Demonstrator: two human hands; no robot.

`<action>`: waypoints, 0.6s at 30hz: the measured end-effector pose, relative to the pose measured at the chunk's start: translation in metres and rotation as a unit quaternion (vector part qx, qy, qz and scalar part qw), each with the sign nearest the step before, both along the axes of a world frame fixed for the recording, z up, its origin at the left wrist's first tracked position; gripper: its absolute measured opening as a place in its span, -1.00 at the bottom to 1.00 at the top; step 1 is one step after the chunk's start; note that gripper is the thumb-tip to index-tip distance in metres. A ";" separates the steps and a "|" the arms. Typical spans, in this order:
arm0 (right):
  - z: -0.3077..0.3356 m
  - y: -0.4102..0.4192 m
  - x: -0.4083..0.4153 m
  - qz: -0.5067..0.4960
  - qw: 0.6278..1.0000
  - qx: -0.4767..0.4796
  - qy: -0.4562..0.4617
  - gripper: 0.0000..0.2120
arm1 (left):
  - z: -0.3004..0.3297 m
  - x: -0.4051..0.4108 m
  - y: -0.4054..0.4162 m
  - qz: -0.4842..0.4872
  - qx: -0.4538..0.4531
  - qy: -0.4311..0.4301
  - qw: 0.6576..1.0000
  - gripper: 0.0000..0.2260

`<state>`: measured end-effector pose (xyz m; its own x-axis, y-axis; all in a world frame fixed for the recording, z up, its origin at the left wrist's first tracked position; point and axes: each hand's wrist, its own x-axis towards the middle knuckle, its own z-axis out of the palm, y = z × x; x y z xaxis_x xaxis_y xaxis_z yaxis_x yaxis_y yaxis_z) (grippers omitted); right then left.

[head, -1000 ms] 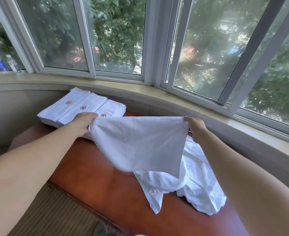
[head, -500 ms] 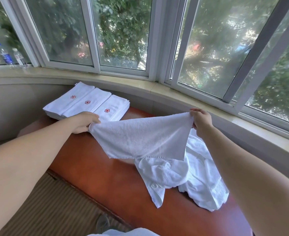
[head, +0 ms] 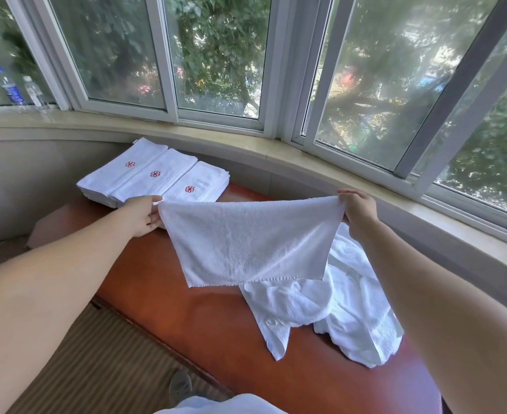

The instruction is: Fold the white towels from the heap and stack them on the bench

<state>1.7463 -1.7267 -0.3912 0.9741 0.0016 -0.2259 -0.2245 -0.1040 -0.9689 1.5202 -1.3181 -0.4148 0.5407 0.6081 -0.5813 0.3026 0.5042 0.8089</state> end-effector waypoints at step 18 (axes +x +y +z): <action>0.011 -0.001 -0.014 0.183 0.854 -0.444 -0.202 -0.75 | 0.005 0.018 0.011 -0.207 0.520 0.140 0.817 -0.80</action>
<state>1.7328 -1.7276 -0.3800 0.9440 0.3250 0.0571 0.3135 -0.8294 -0.4624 1.5381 -1.3068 -0.4099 0.7594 0.6506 -0.0019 0.5189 -0.6039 0.6050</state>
